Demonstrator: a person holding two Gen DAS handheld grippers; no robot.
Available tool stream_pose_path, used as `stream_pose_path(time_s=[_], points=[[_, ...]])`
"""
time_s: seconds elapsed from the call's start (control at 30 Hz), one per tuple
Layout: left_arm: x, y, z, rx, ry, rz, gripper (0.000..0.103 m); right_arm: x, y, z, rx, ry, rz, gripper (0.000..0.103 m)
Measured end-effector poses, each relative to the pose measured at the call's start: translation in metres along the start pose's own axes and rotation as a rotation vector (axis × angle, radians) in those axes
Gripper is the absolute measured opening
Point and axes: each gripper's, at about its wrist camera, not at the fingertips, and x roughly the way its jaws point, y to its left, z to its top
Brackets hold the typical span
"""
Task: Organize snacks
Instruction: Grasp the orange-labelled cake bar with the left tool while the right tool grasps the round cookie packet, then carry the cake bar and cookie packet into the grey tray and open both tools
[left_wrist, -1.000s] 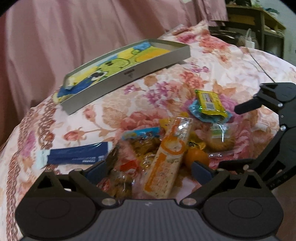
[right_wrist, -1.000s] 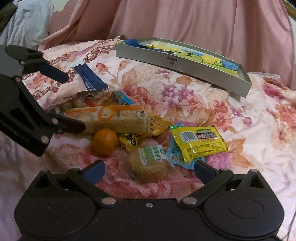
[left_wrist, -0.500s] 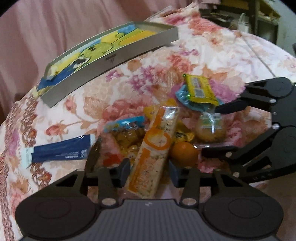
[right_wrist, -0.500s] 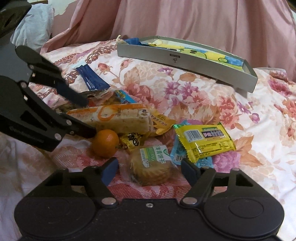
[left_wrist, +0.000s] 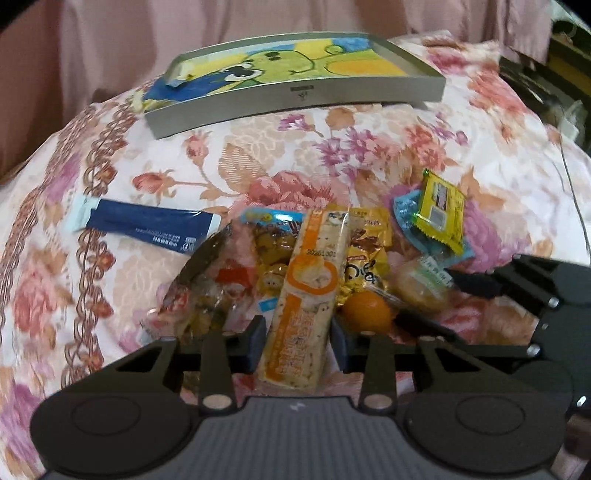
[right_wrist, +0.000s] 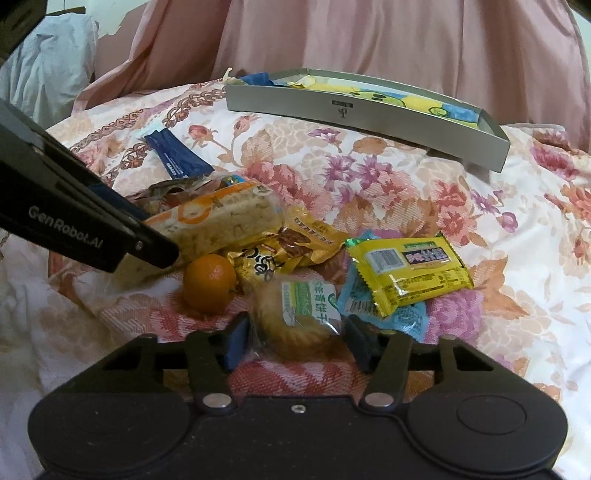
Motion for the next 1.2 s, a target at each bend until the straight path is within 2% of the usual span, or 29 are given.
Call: stream_pose_path(time_s=[0.23,0.57,0.77,1.0,1.1,1.2], points=[[-0.011,-0.005,-0.001,-0.074,-0.003,0.010,0.040,-0.005,0.011,-0.001,-0.081,-0.035,-0.044,0.047],[-0.010,-0.010,-0.005,-0.060,0.023,0.020,0.038,-0.004,0.021,-0.003,-0.161,-0.060,-0.087,0.045],[-0.009,-0.005,-0.005,-0.078,0.035,0.009,0.038,-0.007,0.034,-0.006,-0.269,-0.090,-0.141,0.045],[0.001,-0.013,-0.003,0.007,0.031,0.022,0.039,-0.012,0.041,-0.008,-0.344,-0.124,-0.199,0.045],[0.008,-0.011,0.001,-0.007,0.050,0.009,0.038,-0.014,0.041,-0.007,-0.351,-0.141,-0.208,0.045],[0.007,-0.011,0.001,0.004,0.036,0.009,0.037,-0.017,0.042,-0.006,-0.361,-0.158,-0.214,0.045]])
